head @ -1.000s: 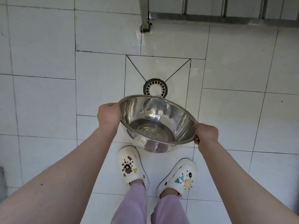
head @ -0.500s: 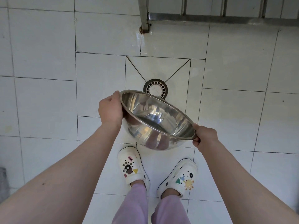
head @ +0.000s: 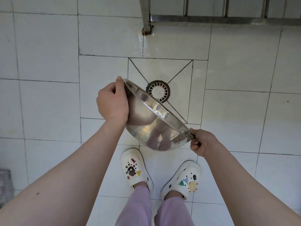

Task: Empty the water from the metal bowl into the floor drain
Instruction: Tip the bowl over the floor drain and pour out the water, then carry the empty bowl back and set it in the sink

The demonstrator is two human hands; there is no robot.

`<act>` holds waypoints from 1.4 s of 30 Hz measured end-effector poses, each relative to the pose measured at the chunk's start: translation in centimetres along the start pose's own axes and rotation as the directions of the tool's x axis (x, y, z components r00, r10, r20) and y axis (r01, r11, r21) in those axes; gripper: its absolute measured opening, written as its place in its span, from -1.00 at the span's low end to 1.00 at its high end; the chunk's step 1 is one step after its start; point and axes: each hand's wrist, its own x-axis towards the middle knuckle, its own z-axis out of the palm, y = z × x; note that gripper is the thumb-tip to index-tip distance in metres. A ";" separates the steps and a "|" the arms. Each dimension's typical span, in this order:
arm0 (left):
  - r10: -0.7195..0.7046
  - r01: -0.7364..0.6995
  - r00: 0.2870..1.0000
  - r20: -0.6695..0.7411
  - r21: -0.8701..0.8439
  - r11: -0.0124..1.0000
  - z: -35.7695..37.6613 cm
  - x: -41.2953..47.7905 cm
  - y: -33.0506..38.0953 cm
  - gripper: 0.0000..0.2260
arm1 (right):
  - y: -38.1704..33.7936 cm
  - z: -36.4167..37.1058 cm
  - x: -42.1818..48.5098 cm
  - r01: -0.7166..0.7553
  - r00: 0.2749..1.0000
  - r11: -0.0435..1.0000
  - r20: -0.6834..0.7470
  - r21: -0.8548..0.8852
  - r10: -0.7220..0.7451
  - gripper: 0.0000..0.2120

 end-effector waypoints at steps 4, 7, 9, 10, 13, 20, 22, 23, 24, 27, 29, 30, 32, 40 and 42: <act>0.040 -0.040 0.999 -0.010 0.001 0.999 0.0 0.1 1.3 -0.52 | 0.2 0.2 0.3 -0.028 0.999 0.999 0.046 -0.019 0.029 -0.78; 0.053 -0.053 0.998 -0.014 0.023 0.998 0.1 0.0 1.9 -0.52 | 0.4 0.2 0.4 -0.043 0.997 0.999 0.059 -0.025 0.044 -0.84; 0.059 -0.059 0.998 -0.011 0.031 0.998 0.0 -0.2 2.1 -0.53 | 0.5 0.0 0.3 -0.045 0.997 0.998 0.067 -0.032 0.048 -0.83; 0.061 -0.061 0.998 -0.009 0.034 0.998 0.0 -0.2 2.2 -0.53 | 0.6 0.0 0.3 -0.046 0.996 0.998 0.068 -0.036 0.049 -0.82; 0.064 -0.064 0.998 -0.007 0.034 0.997 -0.3 -0.5 2.3 -0.53 | 0.8 -0.3 0.0 -0.047 0.996 0.998 0.077 -0.051 0.050 -0.82; 0.076 -0.076 0.997 -0.015 0.030 0.997 -0.6 -1.1 2.7 -0.54 | 0.8 -0.6 -0.5 -0.017 0.996 0.998 0.083 -0.064 0.022 -0.84; 0.079 -0.079 0.997 -0.011 0.017 0.997 -0.8 -1.2 2.7 -0.55 | 0.8 -0.6 -0.8 0.014 0.997 0.998 0.078 -0.065 -0.009 -0.81; 0.073 -0.073 0.997 -0.010 0.007 0.997 -1.0 -1.3 2.8 -0.54 | 0.8 -0.8 -1.0 0.038 0.997 0.997 0.068 -0.061 -0.034 -0.78; 0.061 -0.061 0.998 -0.012 -0.008 0.998 -1.1 -1.4 2.8 -0.53 | 0.8 -0.8 -1.1 0.062 0.997 0.996 0.052 -0.058 -0.059 -0.76; 0.016 -0.015 1.000 0.016 -0.073 0.997 -1.5 -1.6 2.6 -0.52 | 0.7 -1.2 -1.6 0.127 0.992 0.991 -0.010 -0.045 -0.127 -0.80; -0.035 0.043 0.997 0.067 -0.118 0.992 -1.8 -1.7 2.4 -0.53 | 0.4 -1.6 -2.1 0.186 0.981 0.982 -0.055 -0.037 -0.187 -0.86; -0.070 0.082 0.993 0.092 -0.138 0.987 -2.1 -1.8 2.1 -0.55 | 0.4 -1.8 -2.4 0.230 0.970 0.972 -0.077 -0.037 -0.233 -0.86; -0.130 0.151 0.982 0.134 -0.156 0.976 -2.5 -2.0 1.8 -0.69 | 0.3 -2.4 -3.2 0.350 0.930 0.936 -0.103 -0.041 -0.352 -0.81; -0.199 0.220 0.958 0.208 -0.082 0.972 -4.7 -4.7 1.2 -0.89 | 0.0 -4.5 -7.1 0.648 0.709 0.714 -0.134 -0.263 -0.693 -0.74; -0.188 0.205 0.962 0.195 -0.070 0.976 -5.4 -5.4 1.8 -0.90 | -0.2 -5.0 -8.5 0.666 0.676 0.681 -0.140 -0.303 -0.723 -0.76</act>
